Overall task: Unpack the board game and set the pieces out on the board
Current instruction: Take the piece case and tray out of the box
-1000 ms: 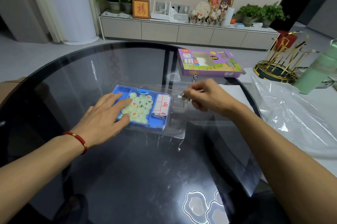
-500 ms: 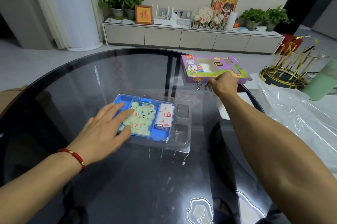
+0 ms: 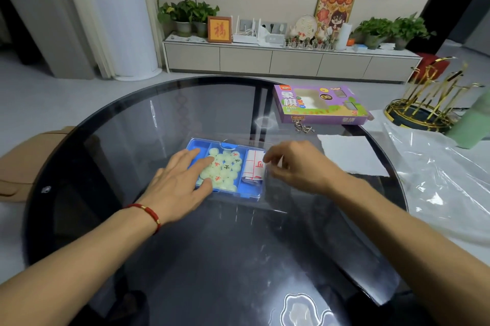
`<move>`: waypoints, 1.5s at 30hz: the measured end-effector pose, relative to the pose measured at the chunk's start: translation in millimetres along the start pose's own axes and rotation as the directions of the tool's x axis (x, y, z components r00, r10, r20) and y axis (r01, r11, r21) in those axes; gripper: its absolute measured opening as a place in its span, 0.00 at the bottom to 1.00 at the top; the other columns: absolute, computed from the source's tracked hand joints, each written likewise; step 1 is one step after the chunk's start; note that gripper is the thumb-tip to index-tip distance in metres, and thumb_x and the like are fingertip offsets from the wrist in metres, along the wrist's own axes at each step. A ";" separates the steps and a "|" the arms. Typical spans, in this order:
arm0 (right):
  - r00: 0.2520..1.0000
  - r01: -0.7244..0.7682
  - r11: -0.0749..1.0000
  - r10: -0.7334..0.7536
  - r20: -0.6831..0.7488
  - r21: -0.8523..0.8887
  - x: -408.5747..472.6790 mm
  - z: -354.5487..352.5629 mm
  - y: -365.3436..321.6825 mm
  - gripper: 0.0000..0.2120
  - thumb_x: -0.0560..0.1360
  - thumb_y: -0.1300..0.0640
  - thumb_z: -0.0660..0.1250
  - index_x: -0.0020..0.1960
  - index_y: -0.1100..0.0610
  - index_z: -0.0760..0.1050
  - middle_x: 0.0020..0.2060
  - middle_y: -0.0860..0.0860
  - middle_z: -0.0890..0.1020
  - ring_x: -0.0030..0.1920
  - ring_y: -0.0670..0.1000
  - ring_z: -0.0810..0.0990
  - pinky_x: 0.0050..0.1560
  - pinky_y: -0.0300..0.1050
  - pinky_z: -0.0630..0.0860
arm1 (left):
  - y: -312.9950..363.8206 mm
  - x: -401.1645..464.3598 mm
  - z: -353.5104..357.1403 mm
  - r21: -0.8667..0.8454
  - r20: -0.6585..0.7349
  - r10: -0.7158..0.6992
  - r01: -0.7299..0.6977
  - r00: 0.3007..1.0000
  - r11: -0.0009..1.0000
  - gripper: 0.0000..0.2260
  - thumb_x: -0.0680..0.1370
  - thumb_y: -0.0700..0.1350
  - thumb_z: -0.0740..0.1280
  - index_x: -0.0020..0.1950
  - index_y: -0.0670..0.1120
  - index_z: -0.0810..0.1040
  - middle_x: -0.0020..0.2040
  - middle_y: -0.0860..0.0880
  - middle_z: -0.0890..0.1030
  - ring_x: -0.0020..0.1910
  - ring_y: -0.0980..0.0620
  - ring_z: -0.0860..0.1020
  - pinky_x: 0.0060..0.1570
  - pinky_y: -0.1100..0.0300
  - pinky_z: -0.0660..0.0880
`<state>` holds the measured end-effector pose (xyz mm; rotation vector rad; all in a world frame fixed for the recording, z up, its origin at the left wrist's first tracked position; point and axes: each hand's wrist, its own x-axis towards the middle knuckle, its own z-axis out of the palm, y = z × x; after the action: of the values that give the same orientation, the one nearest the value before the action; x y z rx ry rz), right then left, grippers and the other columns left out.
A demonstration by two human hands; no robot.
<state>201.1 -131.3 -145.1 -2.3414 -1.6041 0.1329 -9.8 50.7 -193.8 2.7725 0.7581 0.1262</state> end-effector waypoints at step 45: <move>0.854 -0.473 0.538 0.476 0.212 0.698 35.7 25.1 -45.9 0.07 0.78 0.55 0.69 0.45 0.57 0.75 0.43 0.52 0.87 0.42 0.50 0.87 0.40 0.43 0.83 | 5.6 -0.9 -15.3 -0.689 0.192 -0.427 0.431 0.884 0.583 0.39 0.79 0.50 0.71 0.80 0.46 0.50 0.34 0.41 0.84 0.30 0.45 0.84 0.31 0.58 0.80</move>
<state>167.1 -78.2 -152.2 -1.9989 -0.6214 0.7471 -10.2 49.1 -177.6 1.7801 1.0780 0.2551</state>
